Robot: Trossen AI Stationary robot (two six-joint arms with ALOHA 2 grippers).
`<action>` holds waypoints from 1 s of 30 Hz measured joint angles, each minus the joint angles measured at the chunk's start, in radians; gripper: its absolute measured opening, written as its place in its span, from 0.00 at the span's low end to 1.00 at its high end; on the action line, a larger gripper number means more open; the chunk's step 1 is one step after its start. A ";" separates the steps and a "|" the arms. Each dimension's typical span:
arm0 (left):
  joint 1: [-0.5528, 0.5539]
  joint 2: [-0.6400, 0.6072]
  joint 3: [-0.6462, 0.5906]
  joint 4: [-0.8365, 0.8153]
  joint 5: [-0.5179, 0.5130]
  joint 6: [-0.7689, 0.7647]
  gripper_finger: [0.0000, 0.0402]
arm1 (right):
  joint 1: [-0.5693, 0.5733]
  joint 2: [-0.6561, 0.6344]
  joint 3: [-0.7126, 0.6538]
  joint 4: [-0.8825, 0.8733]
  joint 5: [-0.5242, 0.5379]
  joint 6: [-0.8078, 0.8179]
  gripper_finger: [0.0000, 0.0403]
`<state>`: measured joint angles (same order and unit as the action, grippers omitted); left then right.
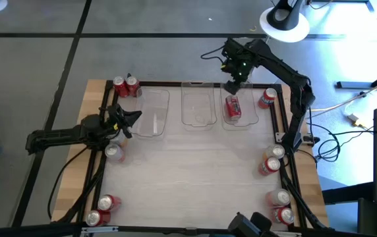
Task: Sort soda cans
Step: Adjust the red black soda can in the right transparent bin
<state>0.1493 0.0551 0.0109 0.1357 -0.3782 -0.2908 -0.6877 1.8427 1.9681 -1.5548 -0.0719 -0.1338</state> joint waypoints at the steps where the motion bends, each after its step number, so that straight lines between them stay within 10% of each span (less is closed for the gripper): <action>1: 0.000 0.000 0.000 0.001 0.000 0.001 0.04 | 0.004 -0.017 -0.037 0.017 0.009 0.014 0.70; 14: 0.000 0.000 0.000 0.002 0.000 0.002 0.04 | 0.068 -0.178 -0.382 0.259 0.193 0.183 0.84; 30: 0.000 0.000 0.000 0.002 0.000 0.002 0.04 | 0.066 -0.178 -0.655 0.513 0.095 0.375 0.84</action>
<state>0.1493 0.0551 0.0106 0.1379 -0.3786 -0.2886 -0.6220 1.6650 1.3132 -1.0415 0.0229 0.2410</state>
